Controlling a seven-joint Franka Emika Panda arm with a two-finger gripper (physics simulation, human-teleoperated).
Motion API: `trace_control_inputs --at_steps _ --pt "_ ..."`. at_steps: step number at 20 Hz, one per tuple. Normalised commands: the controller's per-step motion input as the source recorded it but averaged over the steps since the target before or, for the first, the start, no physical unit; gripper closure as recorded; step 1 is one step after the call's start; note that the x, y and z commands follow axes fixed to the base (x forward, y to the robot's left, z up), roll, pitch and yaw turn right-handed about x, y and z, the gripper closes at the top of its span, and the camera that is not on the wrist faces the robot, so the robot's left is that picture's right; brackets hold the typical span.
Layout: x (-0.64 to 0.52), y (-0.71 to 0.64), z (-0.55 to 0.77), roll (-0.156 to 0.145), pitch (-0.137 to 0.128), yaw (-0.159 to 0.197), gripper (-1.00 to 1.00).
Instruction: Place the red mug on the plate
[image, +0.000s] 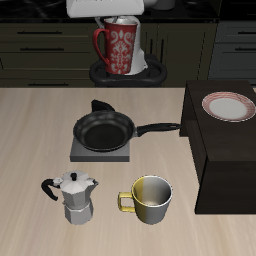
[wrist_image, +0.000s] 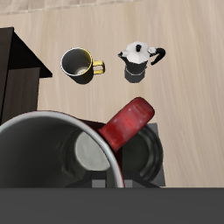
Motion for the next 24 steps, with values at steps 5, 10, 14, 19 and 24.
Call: trace_control_inputs --at_steps 5,10,14,19,24 --pt "-0.10 0.47 0.22 0.054 -0.033 0.016 1.00" --pt "0.05 0.48 0.12 0.037 -0.037 0.022 1.00" --pt "0.15 0.16 0.08 0.000 -0.048 0.015 1.00" --pt "0.31 0.21 0.10 -0.006 -0.009 0.008 1.00" --pt "0.14 0.26 -0.03 0.029 0.012 0.002 1.00"
